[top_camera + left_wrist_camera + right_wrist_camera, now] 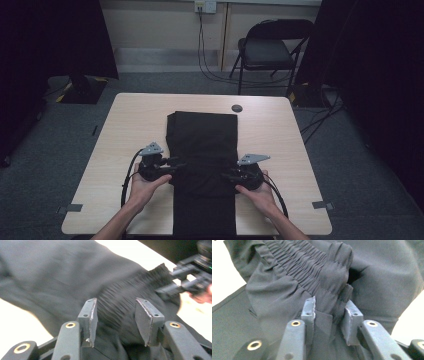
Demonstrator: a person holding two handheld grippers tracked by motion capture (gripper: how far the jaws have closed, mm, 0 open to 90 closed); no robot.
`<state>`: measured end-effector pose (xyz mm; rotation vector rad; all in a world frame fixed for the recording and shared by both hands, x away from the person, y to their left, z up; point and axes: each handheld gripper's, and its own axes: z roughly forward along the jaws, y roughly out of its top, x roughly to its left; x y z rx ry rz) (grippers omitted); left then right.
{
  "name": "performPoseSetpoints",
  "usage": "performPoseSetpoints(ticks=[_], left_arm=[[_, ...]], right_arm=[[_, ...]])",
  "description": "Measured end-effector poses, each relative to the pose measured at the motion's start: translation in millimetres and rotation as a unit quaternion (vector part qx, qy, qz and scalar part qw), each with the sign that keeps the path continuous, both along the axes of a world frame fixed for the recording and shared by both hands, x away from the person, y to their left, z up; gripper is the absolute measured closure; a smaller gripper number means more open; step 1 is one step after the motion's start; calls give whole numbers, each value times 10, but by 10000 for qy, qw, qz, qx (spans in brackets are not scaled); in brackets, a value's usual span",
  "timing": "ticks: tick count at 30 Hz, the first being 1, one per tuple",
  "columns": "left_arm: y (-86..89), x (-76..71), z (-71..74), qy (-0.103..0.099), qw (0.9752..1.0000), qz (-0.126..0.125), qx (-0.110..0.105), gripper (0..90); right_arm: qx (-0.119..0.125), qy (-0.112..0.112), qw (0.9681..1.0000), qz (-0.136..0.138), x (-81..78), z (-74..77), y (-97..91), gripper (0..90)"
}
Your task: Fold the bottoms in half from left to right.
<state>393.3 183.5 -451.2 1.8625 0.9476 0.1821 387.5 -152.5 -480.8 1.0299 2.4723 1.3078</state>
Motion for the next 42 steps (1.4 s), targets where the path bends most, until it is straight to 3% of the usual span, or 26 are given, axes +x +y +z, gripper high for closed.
performPoseSetpoints(ticks=[4,9,14,19,26,31,34,35,36,39,42], left_arm=[[41,136,3,-75,9994,266,213,542],[66,247,-140,179,9976,464,483,521],[-21,223,-192,226,9972,293,656,479],[-37,211,-238,273,9955,493,759,472],[-171,139,-218,169,9966,85,808,426],[-255,1,-169,19,9958,-249,881,419],[-300,-86,-141,-102,9938,-403,1028,414],[-309,-98,-136,-156,9928,-444,1101,416],[-321,-108,-138,-142,9934,-433,1054,417],[-320,-67,-132,-137,9933,-221,1130,418],[-310,79,-168,2,9931,-121,1167,418]], right_arm=[[80,-30,10000,-3,35,38,19,543],[178,61,9997,-125,115,29,44,466],[197,69,9998,-25,102,32,65,599],[261,-68,9995,176,-82,125,11,665],[243,-133,9982,535,-435,188,-53,657],[354,-152,9982,454,-534,245,-144,472],[530,-205,9979,315,-501,315,-193,421],[577,-221,9978,240,-475,332,-197,427],[588,-248,9978,159,-437,346,-193,456],[449,-278,9986,-60,-264,328,-163,607],[188,-140,9994,-264,-52,200,-120,649]])
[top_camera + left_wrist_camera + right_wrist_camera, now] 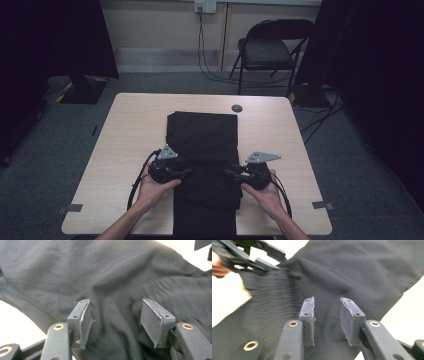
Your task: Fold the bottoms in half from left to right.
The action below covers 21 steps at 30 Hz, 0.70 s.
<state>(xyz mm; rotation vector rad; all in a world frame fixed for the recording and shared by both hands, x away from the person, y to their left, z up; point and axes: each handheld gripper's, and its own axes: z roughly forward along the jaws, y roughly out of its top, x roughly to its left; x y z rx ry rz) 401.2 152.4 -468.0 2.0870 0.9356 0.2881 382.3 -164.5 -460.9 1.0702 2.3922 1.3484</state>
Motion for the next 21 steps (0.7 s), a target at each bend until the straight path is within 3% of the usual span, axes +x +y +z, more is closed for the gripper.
performPoseSetpoints(ticks=[2,4,6,7,10,12,13,19,21], left_arm=[[-6,100,-25,103,9997,200,15,421],[-58,147,-49,202,9996,178,101,421],[-97,153,-96,245,9995,36,212,412],[-110,138,-120,223,9996,-84,159,413],[-117,73,-64,189,9993,-328,41,413],[-112,-8,0,91,9983,-562,121,412],[-101,-49,22,90,9979,-635,60,410],[-12,-198,72,37,9980,-605,-200,398],[-15,-228,78,-14,9980,-594,-222,398]], right_arm=[[-169,99,9998,-31,87,-92,45,639],[-393,167,9991,59,111,-173,95,621],[-580,181,9980,144,79,-223,125,612],[-624,163,9978,177,60,-230,129,607],[-538,176,9978,334,-34,-196,102,574],[-501,139,9977,441,-104,-162,91,567],[-450,130,9976,501,-142,-144,86,566],[-193,159,9958,885,-352,-65,117,562],[-129,194,9939,1082,-447,-39,133,561]])
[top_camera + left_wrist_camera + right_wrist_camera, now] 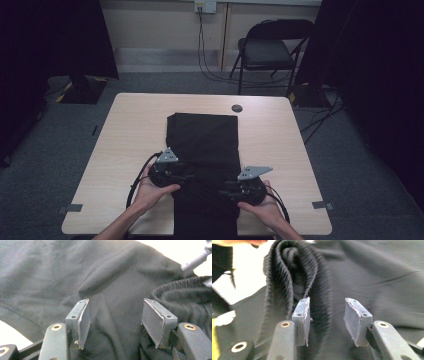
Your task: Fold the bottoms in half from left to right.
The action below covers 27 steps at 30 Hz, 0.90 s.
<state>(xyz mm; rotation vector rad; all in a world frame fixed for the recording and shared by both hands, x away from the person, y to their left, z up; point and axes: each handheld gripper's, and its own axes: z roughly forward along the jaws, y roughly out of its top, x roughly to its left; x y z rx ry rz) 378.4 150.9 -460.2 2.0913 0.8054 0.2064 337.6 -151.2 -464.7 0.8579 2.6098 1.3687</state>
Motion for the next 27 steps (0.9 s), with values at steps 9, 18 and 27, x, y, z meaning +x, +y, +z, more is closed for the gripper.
performPoseSetpoints(ticks=[9,18,27], left_arm=[[-68,-262,61,-69,9988,-478,56,407],[-93,-357,-16,16,9971,-729,202,404],[76,-132,-86,158,9997,-25,192,448]], right_arm=[[476,-167,9987,59,-79,187,-15,576],[154,-86,9998,71,88,26,380,572],[-525,-82,9956,778,-283,-291,540,535]])
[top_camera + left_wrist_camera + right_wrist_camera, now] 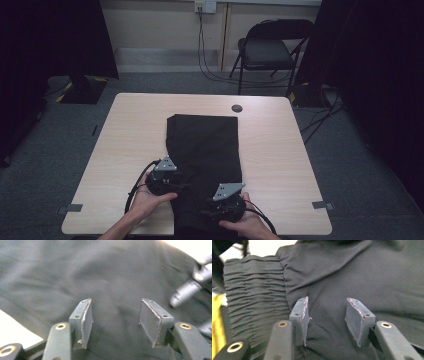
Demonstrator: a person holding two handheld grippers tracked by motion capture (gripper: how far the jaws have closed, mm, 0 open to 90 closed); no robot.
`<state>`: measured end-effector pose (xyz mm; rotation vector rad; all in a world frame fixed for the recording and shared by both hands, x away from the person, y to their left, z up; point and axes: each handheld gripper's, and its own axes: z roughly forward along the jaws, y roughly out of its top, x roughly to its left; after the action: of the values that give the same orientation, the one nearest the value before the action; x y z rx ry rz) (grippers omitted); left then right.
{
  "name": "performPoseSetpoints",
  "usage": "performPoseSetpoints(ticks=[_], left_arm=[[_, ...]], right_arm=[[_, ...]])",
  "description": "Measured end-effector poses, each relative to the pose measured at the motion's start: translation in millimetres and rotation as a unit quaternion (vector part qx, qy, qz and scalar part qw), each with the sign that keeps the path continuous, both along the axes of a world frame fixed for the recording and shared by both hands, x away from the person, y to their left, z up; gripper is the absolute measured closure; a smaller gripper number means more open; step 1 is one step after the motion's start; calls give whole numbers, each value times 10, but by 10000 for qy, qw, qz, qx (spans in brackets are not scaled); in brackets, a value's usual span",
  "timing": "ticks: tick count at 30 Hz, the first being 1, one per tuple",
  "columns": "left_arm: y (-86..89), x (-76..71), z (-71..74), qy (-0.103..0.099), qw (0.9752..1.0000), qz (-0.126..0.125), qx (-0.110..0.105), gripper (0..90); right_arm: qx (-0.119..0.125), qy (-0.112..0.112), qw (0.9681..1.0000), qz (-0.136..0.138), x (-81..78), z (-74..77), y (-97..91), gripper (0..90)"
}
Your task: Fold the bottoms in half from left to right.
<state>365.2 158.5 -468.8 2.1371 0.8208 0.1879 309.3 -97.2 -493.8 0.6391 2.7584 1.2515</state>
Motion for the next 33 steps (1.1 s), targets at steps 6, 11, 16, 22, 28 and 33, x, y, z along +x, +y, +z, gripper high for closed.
performPoseSetpoints(ticks=[6,11,16,22,28,33], left_arm=[[55,82,-17,-63,9999,159,18,513],[9,328,44,-82,9993,193,295,598],[-4,680,-3,-197,9978,599,221,611],[-38,681,-233,-279,9963,564,593,571],[-113,476,-190,-95,9967,224,774,510],[12,463,-93,-168,9981,217,544,533]], right_arm=[[-142,119,9993,311,-147,64,-7,489],[335,-105,9991,-228,146,245,-89,539],[457,-563,9906,-1158,741,377,-223,526],[-6,-473,9827,-1792,1256,153,-175,454],[-107,-440,9841,-1716,1132,-52,-216,429],[-99,-555,9889,-1371,926,-72,-281,429]])
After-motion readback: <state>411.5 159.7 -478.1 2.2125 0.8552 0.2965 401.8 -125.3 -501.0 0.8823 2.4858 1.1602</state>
